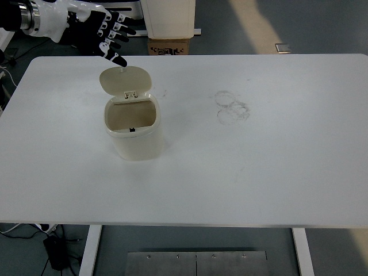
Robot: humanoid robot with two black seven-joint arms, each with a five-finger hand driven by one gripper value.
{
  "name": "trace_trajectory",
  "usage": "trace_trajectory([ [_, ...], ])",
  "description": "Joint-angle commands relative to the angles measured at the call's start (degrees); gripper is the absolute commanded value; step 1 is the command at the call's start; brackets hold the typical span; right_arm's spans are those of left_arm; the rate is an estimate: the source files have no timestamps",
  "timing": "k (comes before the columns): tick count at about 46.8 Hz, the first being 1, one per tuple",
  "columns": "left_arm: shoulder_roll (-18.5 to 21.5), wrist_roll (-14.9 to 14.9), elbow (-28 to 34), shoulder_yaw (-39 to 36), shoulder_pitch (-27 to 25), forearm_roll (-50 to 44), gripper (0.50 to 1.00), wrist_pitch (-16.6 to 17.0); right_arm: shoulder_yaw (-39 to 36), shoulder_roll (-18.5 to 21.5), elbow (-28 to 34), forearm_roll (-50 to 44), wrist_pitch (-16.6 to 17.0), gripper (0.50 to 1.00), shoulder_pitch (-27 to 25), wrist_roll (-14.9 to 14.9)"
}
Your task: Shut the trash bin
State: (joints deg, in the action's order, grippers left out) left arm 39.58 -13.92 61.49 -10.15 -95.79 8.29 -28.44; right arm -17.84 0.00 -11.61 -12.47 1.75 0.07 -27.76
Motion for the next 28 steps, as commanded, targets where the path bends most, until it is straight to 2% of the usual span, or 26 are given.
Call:
trace_trajectory([
  [1,-0.1,-2.2,0.8,-0.9,0.1,2.8,1.0,-0.4,0.0,0.0,0.0,0.0,0.0,0.991,-0.1,0.1],
  [8,0.5,-3.3,2.8,-2.1,-0.4,4.7,1.0,-2.1,0.0,0.0,0.0,0.0,0.0,0.991,0.0,0.0],
  [17,1.1,-4.5,5.0,-3.7,-4.9,5.0,1.0,-6.1,0.0,0.0,0.0,0.1,0.0,0.991,-0.1,0.0],
  [28,2.3,-4.5,10.4,-6.1,-7.4,5.6,1.0,-6.1,0.0,0.0,0.0,0.0,0.0,0.991,-0.1,0.0],
])
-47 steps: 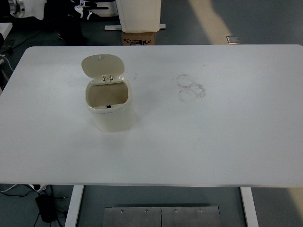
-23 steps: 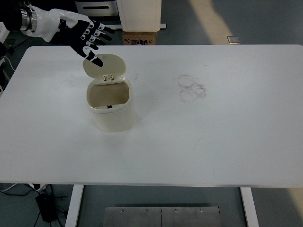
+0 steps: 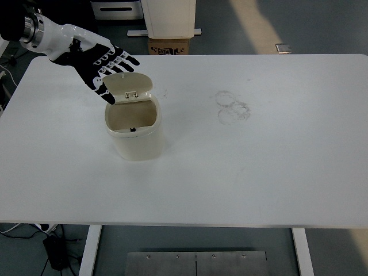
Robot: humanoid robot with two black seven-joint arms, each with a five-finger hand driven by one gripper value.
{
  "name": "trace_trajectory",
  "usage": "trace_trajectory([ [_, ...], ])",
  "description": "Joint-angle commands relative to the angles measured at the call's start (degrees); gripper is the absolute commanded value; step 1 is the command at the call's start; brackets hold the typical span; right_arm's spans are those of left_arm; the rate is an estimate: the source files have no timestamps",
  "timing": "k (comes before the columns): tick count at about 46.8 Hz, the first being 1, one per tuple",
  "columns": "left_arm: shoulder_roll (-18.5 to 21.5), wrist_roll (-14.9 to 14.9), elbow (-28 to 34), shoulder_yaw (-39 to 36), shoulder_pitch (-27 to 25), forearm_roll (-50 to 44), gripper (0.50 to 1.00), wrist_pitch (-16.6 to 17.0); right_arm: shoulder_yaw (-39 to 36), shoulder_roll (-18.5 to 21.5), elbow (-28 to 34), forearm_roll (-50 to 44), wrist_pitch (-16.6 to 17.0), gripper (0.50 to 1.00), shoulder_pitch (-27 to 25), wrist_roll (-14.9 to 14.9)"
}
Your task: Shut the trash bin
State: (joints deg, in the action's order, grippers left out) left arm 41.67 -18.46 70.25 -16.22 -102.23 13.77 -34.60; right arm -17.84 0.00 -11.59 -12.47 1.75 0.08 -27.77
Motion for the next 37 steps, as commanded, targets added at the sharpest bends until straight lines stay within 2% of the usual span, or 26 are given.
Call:
trace_trajectory([
  [1,0.3,0.0,2.3,-0.1,-1.3,0.1,1.0,0.1,0.0,0.0,0.0,0.0,0.0,0.991,-0.1,0.0],
  [16,0.3,-0.8,6.7,-0.7,-1.9,0.1,1.0,0.2,0.0,0.0,0.0,0.1,0.0,0.991,0.0,0.0],
  [37,0.0,-0.8,6.8,-2.4,1.2,0.1,1.0,1.5,0.0,0.0,0.0,0.0,0.0,0.991,-0.1,0.0],
])
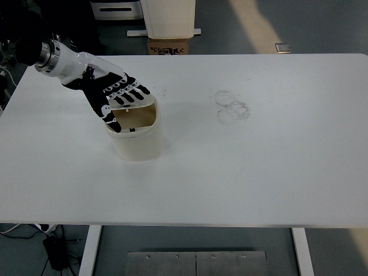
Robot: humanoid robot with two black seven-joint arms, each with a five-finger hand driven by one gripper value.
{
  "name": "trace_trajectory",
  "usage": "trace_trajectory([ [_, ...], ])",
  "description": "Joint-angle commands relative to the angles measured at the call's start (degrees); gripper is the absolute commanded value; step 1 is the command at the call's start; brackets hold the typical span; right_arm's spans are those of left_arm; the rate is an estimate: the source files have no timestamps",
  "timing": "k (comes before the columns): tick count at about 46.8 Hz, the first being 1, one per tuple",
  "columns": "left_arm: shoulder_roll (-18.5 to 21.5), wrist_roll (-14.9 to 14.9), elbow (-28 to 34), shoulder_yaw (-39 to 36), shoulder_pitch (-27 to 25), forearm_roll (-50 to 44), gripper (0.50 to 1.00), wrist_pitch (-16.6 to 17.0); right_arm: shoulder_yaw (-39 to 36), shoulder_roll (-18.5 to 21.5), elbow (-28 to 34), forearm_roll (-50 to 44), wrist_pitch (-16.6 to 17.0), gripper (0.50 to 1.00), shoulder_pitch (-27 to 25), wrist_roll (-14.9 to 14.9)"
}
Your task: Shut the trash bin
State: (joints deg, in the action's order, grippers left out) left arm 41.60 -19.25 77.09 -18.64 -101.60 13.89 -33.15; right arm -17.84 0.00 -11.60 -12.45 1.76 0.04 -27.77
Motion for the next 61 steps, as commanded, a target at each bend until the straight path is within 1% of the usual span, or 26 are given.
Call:
trace_trajectory([
  [1,0.1,0.0,0.0,0.0,0.5,0.0,1.0,0.0,0.0,0.0,0.0,0.0,0.0,0.991,0.0,0.0],
  [10,0.1,0.0,0.0,0.0,1.1,0.0,1.0,-0.1,0.0,0.0,0.0,0.0,0.0,0.991,0.0,0.0],
  [21,0.0,0.0,0.4,0.0,3.4,0.0,1.0,0.0,0.0,0.0,0.0,0.1,0.0,0.991,0.0,0.0],
  [37,-0.4,0.0,0.4,0.0,3.7,0.0,1.0,0.0,0.0,0.0,0.0,0.1,0.0,0.991,0.0,0.0],
  [49,-0.5,0.0,0.5,0.1,5.0,0.0,1.0,0.1,0.0,0.0,0.0,0.1,0.0,0.991,0.0,0.0],
  [61,-0.5,0.0,0.3,0.3,4.8,0.0,1.0,0.0,0.0,0.0,0.0,0.0,0.0,0.991,0.0,0.0],
])
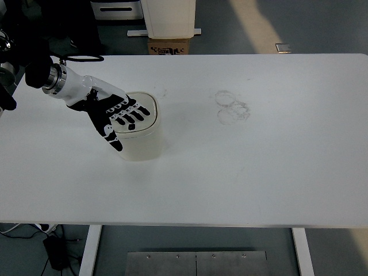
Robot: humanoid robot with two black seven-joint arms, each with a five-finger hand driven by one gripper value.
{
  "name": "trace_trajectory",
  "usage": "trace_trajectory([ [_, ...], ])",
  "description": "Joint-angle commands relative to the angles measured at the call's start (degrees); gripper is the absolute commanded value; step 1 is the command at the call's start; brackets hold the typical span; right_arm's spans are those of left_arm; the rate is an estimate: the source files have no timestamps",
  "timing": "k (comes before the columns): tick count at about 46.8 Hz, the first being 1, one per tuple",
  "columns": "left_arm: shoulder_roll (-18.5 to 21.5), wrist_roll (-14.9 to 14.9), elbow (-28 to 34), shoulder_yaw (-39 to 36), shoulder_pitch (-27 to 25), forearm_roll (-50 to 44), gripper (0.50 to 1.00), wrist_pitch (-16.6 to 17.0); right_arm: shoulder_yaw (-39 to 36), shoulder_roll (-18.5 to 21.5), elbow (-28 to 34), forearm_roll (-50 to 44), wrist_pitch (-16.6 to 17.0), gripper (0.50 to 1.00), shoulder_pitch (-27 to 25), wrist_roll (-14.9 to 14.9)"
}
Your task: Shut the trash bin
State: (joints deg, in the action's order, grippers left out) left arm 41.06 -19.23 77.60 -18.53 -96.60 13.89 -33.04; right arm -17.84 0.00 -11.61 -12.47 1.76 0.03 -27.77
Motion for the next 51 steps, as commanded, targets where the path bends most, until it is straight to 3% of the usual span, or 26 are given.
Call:
trace_trajectory([
  [1,0.2,0.0,-0.2,0.2,-0.3,0.0,1.0,-0.1,0.0,0.0,0.0,0.1,0.0,0.991,0.0,0.0],
  [36,0.1,0.0,0.0,0.2,0.6,0.8,1.0,0.6,0.0,0.0,0.0,0.0,0.0,0.991,0.0,0.0],
  [51,2.5,0.0,-0.8,5.7,-4.6,0.7,1.0,0.7,0.0,0.0,0.0,0.0,0.0,0.991,0.0,0.0],
])
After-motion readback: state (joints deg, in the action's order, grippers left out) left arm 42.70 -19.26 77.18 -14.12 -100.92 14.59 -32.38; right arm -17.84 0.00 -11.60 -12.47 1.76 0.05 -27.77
